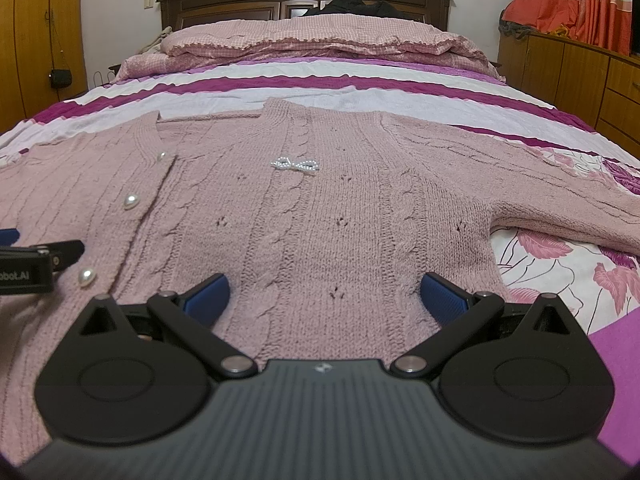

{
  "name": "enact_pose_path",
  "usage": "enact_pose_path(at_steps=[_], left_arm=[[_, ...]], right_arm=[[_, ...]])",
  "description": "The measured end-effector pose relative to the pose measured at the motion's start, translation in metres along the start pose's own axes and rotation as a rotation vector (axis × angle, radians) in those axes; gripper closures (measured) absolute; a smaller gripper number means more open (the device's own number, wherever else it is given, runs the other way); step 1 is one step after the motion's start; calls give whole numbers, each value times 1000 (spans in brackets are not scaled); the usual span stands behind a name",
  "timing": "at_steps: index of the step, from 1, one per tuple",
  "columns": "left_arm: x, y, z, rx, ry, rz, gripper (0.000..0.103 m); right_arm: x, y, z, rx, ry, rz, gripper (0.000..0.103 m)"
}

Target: Fold small clothes

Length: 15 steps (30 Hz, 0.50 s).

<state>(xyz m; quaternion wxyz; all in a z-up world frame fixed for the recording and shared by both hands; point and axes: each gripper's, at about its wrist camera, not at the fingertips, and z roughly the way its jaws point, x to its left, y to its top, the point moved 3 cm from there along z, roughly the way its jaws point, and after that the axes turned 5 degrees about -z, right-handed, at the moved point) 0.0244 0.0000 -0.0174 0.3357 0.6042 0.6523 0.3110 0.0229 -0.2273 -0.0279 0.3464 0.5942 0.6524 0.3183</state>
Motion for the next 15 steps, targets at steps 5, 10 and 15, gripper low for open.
enact_pose_path(at_steps=[5, 10, 15], left_arm=[[0, 0, 0, 0, 0, 0, 0], [0, 0, 0, 6, 1, 0, 0], [-1, 5, 0, 52, 3, 3, 0]], right_arm=[[1, 0, 0, 0, -1, 1, 0], [-1, 1, -1, 13, 1, 16, 0], [-8, 11, -3, 70, 40, 33, 0]])
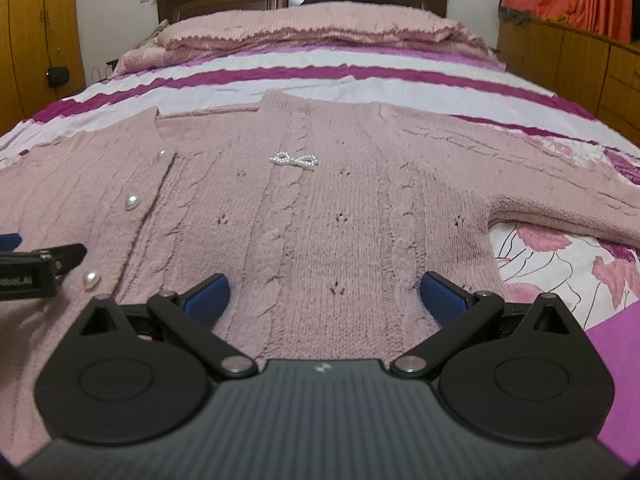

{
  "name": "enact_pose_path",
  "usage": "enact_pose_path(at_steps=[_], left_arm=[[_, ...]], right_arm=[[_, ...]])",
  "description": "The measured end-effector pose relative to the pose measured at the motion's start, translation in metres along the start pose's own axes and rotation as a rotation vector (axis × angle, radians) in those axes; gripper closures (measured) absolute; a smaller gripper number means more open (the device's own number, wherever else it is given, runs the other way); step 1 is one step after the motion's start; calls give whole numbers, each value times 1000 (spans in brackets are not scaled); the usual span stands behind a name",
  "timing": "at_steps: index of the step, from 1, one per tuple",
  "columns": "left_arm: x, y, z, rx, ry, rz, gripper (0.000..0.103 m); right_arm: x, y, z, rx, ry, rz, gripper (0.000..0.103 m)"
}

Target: Fold small clothes

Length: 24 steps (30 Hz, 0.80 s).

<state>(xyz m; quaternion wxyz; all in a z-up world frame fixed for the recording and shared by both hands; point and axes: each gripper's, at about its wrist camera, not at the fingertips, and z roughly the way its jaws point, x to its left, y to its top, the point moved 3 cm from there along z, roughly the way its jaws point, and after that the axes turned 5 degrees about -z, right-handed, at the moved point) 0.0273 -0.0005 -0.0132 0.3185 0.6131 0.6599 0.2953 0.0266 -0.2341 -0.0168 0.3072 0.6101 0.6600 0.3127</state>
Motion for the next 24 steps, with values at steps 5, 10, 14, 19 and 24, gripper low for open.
enact_pose_path(at_steps=[5, 10, 14, 19, 24], left_arm=[[3, 7, -10, 68, -2, -4, 0], [3, 14, -24, 127, -1, -11, 0], [2, 20, -31, 154, -16, -45, 0], [3, 29, -30, 175, -3, -93, 0], [5, 34, -18, 225, 16, -190, 0]], right_arm=[[-19, 3, -24, 9, 84, 71, 0], [-63, 9, -49, -27, 86, 134, 0], [-116, 7, -59, -60, 36, 241, 0], [-182, -8, -55, -67, -51, 400, 0], [-236, -20, -40, -78, -106, 514, 0]])
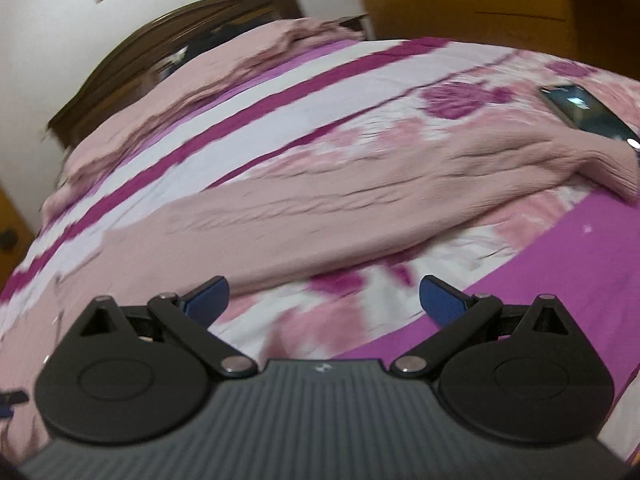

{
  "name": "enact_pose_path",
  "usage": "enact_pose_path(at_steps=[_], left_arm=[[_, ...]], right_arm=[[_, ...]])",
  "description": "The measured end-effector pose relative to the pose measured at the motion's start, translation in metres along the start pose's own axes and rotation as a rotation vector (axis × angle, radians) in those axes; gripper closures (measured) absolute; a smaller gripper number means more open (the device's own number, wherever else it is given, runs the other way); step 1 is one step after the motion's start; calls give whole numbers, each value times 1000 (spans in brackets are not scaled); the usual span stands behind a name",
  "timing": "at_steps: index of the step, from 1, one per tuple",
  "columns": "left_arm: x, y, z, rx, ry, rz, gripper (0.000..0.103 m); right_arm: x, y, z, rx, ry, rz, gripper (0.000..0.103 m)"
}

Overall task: Fold small clothes
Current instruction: 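Grasp the cardigan sleeve nearest the right tool with the right tool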

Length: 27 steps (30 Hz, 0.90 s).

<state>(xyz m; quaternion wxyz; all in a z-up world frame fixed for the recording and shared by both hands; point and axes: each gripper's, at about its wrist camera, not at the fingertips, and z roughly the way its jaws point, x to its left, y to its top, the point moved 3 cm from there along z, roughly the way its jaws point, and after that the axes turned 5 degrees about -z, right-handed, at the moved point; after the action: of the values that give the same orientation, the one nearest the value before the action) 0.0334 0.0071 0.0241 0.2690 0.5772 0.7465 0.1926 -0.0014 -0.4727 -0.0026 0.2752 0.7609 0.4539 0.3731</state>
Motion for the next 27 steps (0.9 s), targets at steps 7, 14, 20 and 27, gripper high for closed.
enact_pose_path(at_steps=[7, 14, 20, 27], left_arm=[[-10, 1, 12, 9, 75, 3, 0], [-17, -1, 16, 9, 114, 39, 0], [-16, 2, 13, 14, 102, 31, 0], [-15, 9, -1, 4, 85, 41, 0]], right_arm=[[-30, 23, 33, -22, 29, 95, 0], [-45, 35, 45, -81, 30, 122, 0], [-63, 47, 40, -160, 14, 151, 17], [-61, 67, 17, -205, 19, 109, 85]])
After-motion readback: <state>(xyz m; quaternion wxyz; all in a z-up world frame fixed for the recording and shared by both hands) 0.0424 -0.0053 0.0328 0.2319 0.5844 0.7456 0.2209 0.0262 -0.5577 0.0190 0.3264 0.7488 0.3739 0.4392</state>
